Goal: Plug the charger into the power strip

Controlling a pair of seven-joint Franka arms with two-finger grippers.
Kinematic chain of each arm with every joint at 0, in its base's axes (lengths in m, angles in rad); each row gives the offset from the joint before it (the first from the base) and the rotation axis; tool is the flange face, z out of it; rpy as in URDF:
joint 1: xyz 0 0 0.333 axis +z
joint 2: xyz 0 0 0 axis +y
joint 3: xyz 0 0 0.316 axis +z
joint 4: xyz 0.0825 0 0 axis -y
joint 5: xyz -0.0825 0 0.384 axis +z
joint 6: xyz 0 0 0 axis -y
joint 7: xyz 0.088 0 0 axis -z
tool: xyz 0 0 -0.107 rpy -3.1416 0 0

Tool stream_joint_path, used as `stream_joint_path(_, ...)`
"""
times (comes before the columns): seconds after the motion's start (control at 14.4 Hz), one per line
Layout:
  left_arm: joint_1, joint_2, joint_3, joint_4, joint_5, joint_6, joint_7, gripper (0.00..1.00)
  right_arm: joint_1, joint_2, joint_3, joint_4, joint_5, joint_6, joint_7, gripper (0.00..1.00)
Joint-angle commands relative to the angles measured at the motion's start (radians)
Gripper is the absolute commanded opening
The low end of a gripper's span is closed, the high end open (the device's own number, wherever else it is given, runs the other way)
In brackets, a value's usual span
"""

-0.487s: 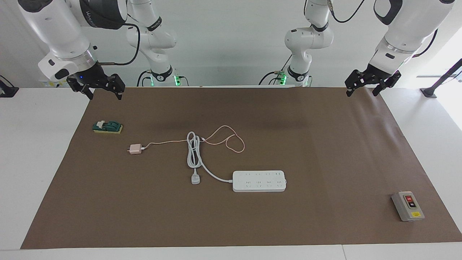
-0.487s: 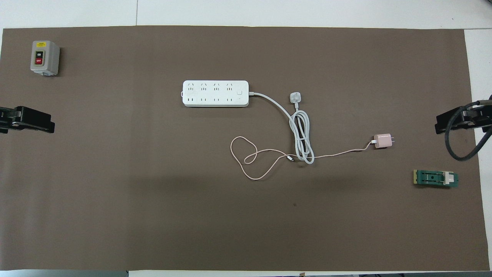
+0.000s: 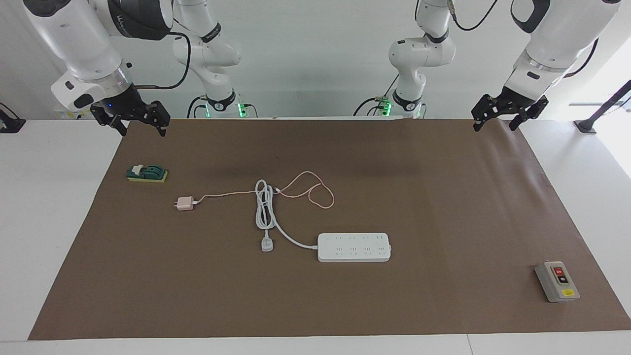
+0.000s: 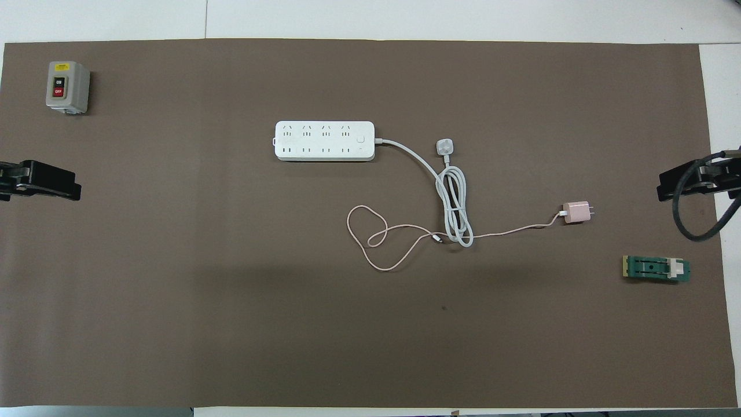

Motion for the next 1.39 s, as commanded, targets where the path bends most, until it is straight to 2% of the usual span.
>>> stream_joint_path(0.0,-0.004,-0.007,0.020,-0.009,-0.008,-0.005,0.001,1.00,-0.018,-0.011,0.007,-0.007,-0.001,0.014,-0.012,1.00)
stream_joint_path(0.49,0.002,0.021,0.024,-0.005,-0.005,-0.004,0.009,1.00,-0.026,-0.025,0.009,-0.022,0.005,0.018,-0.018,1.00)
stream_joint_path(0.77,0.001,0.019,0.015,0.032,-0.004,-0.007,0.011,1.00,-0.087,-0.039,0.006,-0.097,0.055,0.041,0.046,1.00)
stream_joint_path(0.97,-0.031,0.039,0.011,0.024,0.010,-0.025,0.008,1.00,-0.132,0.018,0.004,-0.108,0.129,0.041,0.181,1.00)
stream_joint_path(1.11,-0.050,0.083,0.009,0.029,0.009,-0.056,0.004,1.00,-0.147,0.074,0.004,-0.108,0.186,0.049,0.299,1.00)
stream_joint_path(1.32,-0.074,0.097,0.006,0.064,0.010,-0.050,0.012,1.00,-0.164,0.136,0.004,-0.142,0.271,0.116,0.465,1.00)
